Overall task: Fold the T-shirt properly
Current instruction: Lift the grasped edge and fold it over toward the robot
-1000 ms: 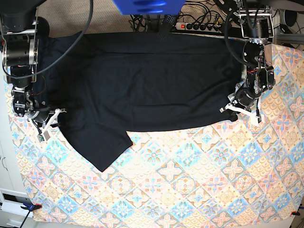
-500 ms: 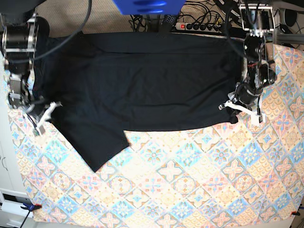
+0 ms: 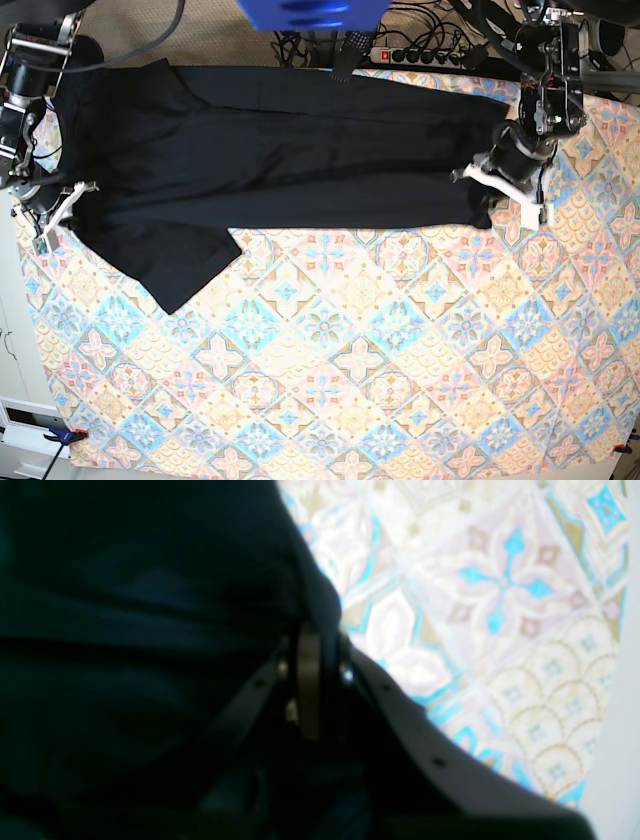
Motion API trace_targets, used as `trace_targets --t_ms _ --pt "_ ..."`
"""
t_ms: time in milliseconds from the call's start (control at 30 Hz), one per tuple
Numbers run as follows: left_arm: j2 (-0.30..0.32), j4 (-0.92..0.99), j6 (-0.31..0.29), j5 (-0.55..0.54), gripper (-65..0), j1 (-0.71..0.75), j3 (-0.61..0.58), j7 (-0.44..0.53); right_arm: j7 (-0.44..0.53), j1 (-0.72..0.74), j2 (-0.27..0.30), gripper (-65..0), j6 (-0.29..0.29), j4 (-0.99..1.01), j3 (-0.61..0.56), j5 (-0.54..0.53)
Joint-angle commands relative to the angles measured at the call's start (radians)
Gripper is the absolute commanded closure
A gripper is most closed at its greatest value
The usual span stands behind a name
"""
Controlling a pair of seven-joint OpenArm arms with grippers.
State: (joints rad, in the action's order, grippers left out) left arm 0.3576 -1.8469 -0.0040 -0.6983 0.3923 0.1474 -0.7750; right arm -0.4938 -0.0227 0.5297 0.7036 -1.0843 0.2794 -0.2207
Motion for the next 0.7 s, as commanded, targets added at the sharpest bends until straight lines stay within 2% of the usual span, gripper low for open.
trace_targets --t_ms 0,300,567,667 --pt "0.021 -0.015 0.0 0.004 0.0 0.006 0.007 0.022 0.017 -0.007 0.028 -0.3 -0.005 -0.03 0.021 -0.015" --pt "0.053 0.014 0.0 0.007 0.0 0.041 0.005 0.018 0.019 -0.171 0.028 -0.3 -0.005 -0.178 0.1 -0.015" --pt "0.062 0.137 0.0 0.007 0.0 0.038 0.002 0.022 0.019 -0.294 0.027 -0.2 -0.005 -0.299 0.145 -0.015" --pt "0.065 0.188 0.0 0.009 0.0 0.015 -0.039 0.022 0.019 -0.322 0.027 -0.2 -0.005 -0.303 0.145 -0.015"
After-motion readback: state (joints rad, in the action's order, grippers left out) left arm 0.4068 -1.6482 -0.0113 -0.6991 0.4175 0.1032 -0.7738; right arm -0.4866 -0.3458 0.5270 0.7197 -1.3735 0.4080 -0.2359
